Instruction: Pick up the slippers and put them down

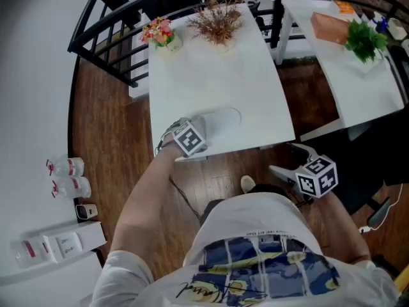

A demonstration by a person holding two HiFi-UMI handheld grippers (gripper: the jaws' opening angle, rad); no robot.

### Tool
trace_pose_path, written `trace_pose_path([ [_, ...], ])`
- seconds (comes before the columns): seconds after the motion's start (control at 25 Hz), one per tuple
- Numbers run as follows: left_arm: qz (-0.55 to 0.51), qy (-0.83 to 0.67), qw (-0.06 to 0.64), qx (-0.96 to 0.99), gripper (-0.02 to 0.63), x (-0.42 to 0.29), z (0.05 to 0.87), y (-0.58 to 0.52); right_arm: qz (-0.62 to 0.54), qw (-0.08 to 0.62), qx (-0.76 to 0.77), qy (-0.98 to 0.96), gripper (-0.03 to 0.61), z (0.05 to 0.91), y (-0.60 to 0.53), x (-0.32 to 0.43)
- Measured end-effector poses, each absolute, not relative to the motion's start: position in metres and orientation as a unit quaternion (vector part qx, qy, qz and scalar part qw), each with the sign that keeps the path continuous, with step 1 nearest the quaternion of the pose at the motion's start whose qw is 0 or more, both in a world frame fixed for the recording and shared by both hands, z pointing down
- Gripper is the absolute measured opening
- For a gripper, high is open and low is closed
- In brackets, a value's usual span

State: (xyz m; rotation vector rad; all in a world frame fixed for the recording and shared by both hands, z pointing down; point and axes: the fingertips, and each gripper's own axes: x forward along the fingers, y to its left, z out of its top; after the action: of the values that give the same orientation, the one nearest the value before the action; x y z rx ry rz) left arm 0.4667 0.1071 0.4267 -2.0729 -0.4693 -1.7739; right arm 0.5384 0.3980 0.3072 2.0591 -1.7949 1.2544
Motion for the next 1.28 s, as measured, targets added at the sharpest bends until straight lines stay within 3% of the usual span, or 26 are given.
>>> trace_pose_path([
  [0.2,-0.637,-0.186,0.176,-0.727,0.522,0.483,0.449,0.097,0.418,0.068,0.682,-0.596,0.446,0.313,0.402,0.549],
  [0.36,-0.646,-0.195,0.115,-0.729,0.526,0.484,0.462,0.106,0.419,0.065,0.685,-0.592,0.446,0.314,0.411,0.56],
  [0.44,-0.64,-0.207,0.102,-0.733,0.492,0.486,0.463,0.115,0.42,0.063,0.687,-0.589,0.446,0.314,0.415,0.563],
  [0.6,-0.642,-0.217,0.123,-0.725,0.447,0.481,0.46,0.116,0.419,0.058,0.69,-0.587,0.446,0.313,0.415,0.568],
  [0.92,-0.638,-0.173,0.126,-0.739,0.431,0.481,0.44,0.11,0.415,0.058,0.683,-0.598,0.442,0.31,0.414,0.574],
  [1.28,-0.604,-0.095,0.071,-0.788,0.422,0.454,0.394,0.081,0.404,0.068,0.652,-0.639,0.431,0.305,0.38,0.559],
])
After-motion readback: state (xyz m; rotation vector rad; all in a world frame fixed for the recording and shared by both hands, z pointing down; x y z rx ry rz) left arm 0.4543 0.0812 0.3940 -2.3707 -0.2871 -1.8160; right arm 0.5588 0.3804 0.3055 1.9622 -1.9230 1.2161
